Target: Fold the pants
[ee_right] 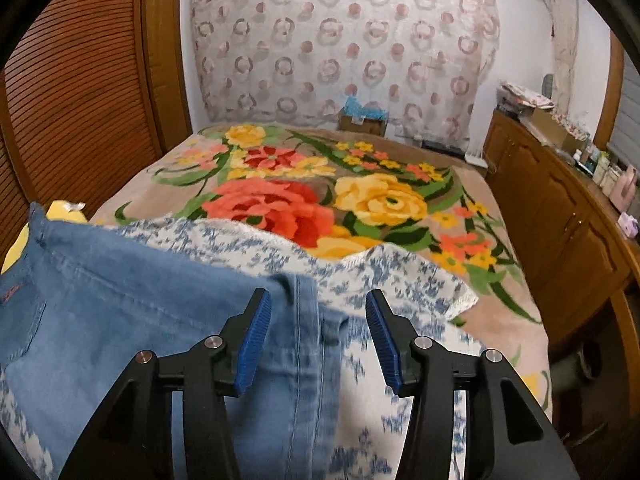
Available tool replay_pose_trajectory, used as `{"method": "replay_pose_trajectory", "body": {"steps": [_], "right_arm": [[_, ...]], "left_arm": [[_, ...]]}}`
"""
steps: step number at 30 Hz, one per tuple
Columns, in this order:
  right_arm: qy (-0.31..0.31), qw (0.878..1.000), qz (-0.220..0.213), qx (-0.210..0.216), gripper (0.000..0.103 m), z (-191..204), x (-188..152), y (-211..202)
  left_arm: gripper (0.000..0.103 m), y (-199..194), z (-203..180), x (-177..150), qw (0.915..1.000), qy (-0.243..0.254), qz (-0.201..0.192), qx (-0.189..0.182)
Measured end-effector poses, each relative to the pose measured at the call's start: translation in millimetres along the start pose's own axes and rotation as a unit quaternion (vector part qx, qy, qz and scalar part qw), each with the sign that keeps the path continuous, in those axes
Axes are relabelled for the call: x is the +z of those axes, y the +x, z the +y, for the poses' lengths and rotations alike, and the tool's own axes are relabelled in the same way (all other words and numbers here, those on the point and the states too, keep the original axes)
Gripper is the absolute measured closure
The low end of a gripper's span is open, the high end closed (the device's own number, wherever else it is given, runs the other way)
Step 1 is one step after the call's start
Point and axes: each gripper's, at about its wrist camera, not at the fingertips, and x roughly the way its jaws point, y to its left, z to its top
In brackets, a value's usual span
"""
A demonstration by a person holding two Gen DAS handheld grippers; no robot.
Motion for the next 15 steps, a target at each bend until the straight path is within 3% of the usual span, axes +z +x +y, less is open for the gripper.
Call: {"method": "replay_pose_trajectory", "body": {"steps": [10, 13, 14, 15], "right_arm": [[0.023, 0.996, 0.075, 0.048, 0.052, -16, 9, 28], [0.024, 0.994, 0.092, 0.053, 0.073, -18, 15, 36], [0.02, 0.994, 0.093, 0.06, 0.085, -17, 17, 36], [0.015, 0.993, 0.09, 0.07, 0.087, -15, 19, 34]], "left_arm": [[0.022, 0, -33, -36, 0.9989, 0.018, 0.037, -0.021], [0.022, 0, -36, -42, 0.9986, 0.021, 0.044, -0.022], [0.022, 0, -37, -45, 0.9986, 0.021, 0.045, -0.021], [0.022, -1, -36, -46, 0.9985, 0.022, 0.046, -0.02]]}}
